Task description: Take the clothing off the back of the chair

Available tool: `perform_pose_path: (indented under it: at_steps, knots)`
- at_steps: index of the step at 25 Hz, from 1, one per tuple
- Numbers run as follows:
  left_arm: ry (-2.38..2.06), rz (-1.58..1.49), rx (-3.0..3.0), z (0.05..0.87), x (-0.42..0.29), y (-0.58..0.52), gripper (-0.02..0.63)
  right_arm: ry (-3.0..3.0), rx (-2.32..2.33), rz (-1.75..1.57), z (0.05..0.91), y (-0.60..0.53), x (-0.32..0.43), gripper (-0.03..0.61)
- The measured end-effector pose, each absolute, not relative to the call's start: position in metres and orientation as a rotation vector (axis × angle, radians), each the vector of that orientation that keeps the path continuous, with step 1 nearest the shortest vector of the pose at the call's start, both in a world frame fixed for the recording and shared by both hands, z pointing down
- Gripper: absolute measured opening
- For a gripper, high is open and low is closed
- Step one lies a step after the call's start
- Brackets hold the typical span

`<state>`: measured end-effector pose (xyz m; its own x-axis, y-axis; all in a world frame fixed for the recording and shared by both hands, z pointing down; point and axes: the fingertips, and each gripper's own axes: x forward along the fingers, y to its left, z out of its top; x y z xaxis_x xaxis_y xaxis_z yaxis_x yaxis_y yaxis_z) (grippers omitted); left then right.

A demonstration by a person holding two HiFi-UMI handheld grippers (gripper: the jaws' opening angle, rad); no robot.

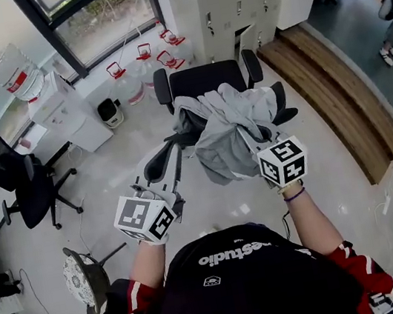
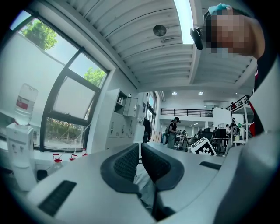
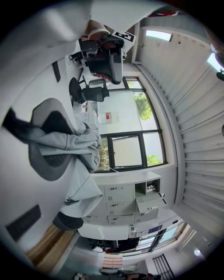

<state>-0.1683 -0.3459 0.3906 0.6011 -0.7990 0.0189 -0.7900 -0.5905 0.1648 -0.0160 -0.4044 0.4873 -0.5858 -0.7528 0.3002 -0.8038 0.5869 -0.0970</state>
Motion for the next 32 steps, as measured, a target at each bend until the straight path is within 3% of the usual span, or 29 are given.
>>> perform_pose_path:
  at_steps: [32]
  knots:
    - [-0.91, -0.109, 2.826, 0.389, -0.134, -0.308, 0.037, -2.489, 1.757, 0.293, 0.438, -0.285, 0.032, 0.038]
